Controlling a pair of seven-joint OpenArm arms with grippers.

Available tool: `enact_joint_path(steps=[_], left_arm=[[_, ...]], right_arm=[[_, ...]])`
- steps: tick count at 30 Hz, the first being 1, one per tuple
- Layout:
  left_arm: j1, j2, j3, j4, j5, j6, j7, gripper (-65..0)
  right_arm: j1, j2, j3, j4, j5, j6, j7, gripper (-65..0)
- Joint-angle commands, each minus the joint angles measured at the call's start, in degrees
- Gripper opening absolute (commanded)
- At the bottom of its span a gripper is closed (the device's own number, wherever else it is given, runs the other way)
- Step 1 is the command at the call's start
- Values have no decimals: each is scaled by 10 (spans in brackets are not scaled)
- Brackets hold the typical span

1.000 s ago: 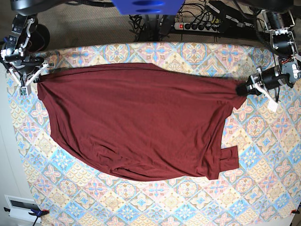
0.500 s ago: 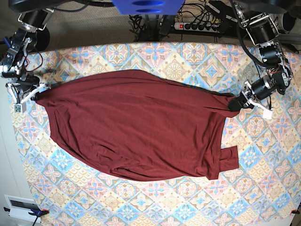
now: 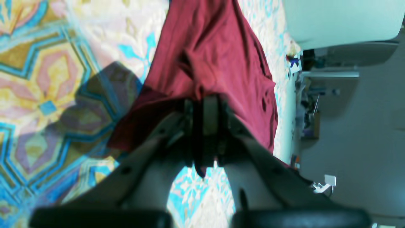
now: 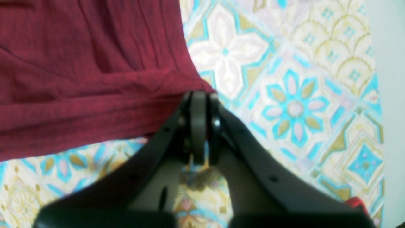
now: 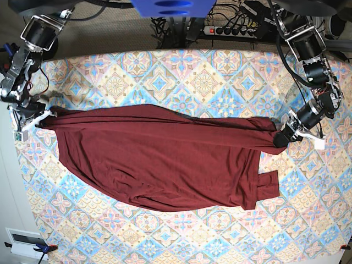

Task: Layout the t-shirt on the table in an organized manner, then fold the t-shirt properly
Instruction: 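Lift the shirt with both grippers and fold it toward the hem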

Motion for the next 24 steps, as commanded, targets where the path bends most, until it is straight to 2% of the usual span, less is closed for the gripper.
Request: enact_joint_path(steps=[1, 7, 13, 18, 24], left_arm=[[-15, -11, -4, 8, -14, -2, -14, -650], [-42, 1, -3, -6, 29, -2, -16, -650], [-53, 21, 0, -6, 81, -2, -16, -650], [-55, 29, 41, -6, 152, -2, -17, -650], [-56, 25, 68, -6, 200, -2, -16, -650]], right_arm=[[16, 14, 4, 9, 2, -1, 16, -650], [40, 14, 4, 6, 2, -1, 16, -650], [58, 14, -35, -23, 1, -1, 28, -650], [77, 14, -61, -54, 1, -2, 41, -650], [80, 14, -64, -65, 1, -2, 41, -650]])
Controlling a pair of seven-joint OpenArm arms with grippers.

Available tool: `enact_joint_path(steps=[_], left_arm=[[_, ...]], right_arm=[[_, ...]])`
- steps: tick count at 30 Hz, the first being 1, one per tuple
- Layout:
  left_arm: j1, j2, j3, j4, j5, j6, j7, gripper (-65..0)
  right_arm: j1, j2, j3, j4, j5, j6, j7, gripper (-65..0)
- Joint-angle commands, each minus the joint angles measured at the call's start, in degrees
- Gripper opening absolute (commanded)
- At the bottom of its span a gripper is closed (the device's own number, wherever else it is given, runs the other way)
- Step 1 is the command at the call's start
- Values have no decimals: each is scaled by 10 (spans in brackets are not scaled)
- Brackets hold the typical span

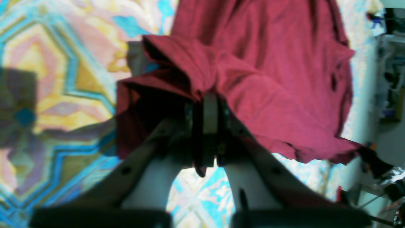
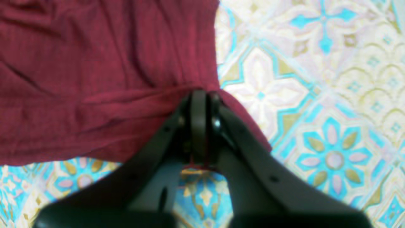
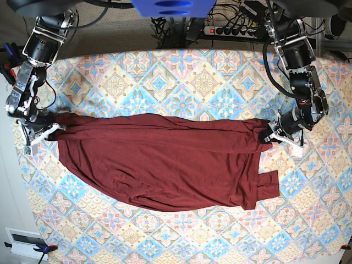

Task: Layout the t-shirt on the table in an organized manner, then fold the t-shirt properly
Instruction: 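Lift the shirt with both grippers and fold it toward the hem, then lower the folded edge with both grippers onto the shirt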

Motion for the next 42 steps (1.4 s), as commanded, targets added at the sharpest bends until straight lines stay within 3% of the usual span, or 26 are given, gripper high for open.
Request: enact_joint_path(steps=[1, 6, 12, 15, 18, 23, 26, 30, 42], left_arm=[[-11, -14, -1, 8, -3, -4, -2, -649], [-11, -59, 44, 11, -18, -5, 30, -520], [4, -116, 74, 11, -127, -6, 32, -336], [30, -143, 59, 11, -185, -6, 50, -308], [56, -146, 42, 11, -216, -6, 60, -311], [93, -138, 29, 11, -222, -5, 63, -313], [99, -116, 28, 11, -221, -5, 60, -313], [105, -91, 33, 8, -215, -4, 16, -313], [59, 7, 29, 7, -73, -4, -7, -313]], right_arm=[[10, 12, 4, 9, 6, 0, 11, -650], [7, 15, -28, 13, 5, 0, 8, -603], [-35, 15, -51, 61, -10, 0, 8, -483], [-52, 15, -50, 102, -23, 0, 8, -484], [-74, 15, -50, 124, -30, 0, 9, -484], [-104, 15, -50, 154, -30, 0, 11, -484], [-106, 15, -50, 156, -30, 0, 11, -484], [-106, 15, -50, 165, -30, 0, 11, -484], [-106, 15, -49, 165, -30, 0, 11, -484]])
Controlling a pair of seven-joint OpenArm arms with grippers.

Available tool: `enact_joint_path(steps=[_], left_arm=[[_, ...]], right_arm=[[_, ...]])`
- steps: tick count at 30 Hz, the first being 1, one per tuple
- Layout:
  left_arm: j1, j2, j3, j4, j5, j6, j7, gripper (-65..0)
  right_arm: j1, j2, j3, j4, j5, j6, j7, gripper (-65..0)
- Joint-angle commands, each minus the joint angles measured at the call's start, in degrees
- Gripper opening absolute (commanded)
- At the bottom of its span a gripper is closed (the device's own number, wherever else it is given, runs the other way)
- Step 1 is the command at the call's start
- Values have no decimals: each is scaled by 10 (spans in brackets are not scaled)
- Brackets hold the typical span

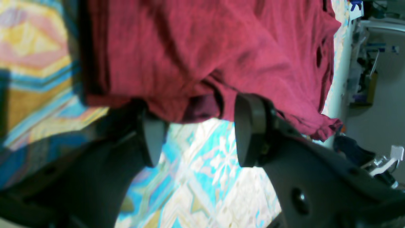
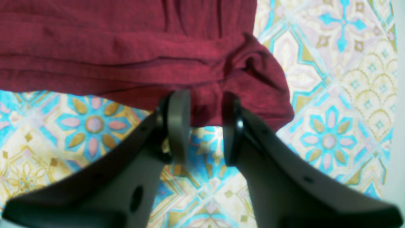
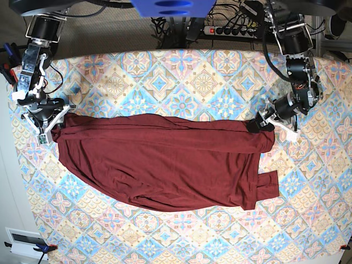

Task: Layout the t-shirt on the table in an organized manner, then fold the t-shirt properly
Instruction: 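Lower the folded edge with both grippers onto the shirt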

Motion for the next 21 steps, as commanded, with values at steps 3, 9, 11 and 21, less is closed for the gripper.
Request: enact_joint_path(steps=[3, 9, 11, 21], left_arm=[[-21, 21, 2, 4, 24, 3, -9, -315], [-27, 39, 1, 4, 25, 3, -47, -450], [-36, 42, 1, 4, 26, 3, -57, -540], [-38, 39, -71, 4, 25, 3, -54, -650]], right_arm=[[7, 11, 5, 12, 5, -1, 11, -484], [6, 10, 25, 13, 5, -1, 11, -484], [6, 9, 42, 13, 5, -1, 8, -484], [-40, 3, 102, 6, 15, -1, 7, -484]])
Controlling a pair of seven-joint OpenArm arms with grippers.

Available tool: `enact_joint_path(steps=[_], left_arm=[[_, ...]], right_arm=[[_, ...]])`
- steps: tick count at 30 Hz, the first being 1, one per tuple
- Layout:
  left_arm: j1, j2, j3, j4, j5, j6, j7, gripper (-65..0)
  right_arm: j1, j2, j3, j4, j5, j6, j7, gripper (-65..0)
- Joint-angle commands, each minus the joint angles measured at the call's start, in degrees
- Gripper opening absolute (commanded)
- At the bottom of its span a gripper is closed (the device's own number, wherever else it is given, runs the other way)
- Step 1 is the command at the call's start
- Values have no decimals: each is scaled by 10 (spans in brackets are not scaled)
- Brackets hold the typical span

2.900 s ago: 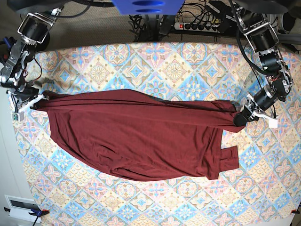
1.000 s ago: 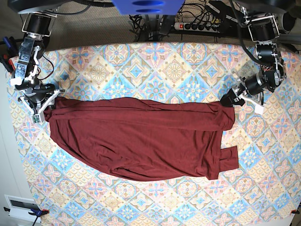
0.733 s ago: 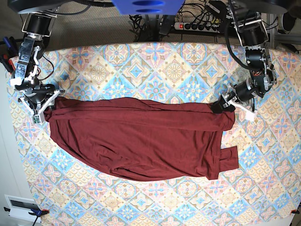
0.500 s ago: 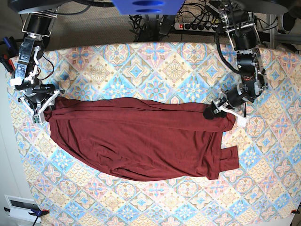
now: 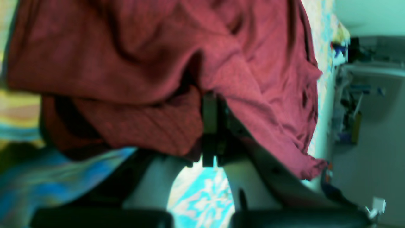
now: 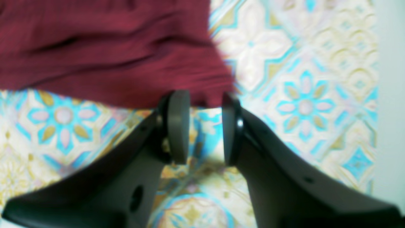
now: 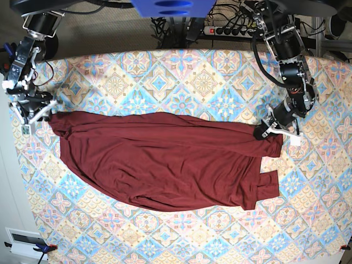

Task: Layout the t-shirt on the table in an organized manner, then fold the t-shirt properly
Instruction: 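Lower the folded edge with both grippers onto the shirt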

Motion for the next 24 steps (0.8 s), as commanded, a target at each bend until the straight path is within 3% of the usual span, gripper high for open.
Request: enact_joint_path(steps=[1, 7, 12, 15, 24], left_arm=[[-10, -12, 0, 9, -12, -5, -5, -650], [-10, -29, 0, 9, -12, -5, 25, -650], [-10, -30, 0, 9, -12, -5, 27, -650], [-10, -29, 1, 9, -12, -5, 28, -650], [-10, -30, 1, 9, -12, -5, 28, -650]], right_arm=[[-2, 2, 11, 8, 13, -2, 3, -484], [-3, -4, 26, -1, 109, -2, 3, -476], [-2, -4, 26, -59, 185, -2, 3, -375], [-2, -4, 26, -89, 196, -2, 3, -334], [42, -7, 26, -135, 214, -2, 3, -344]])
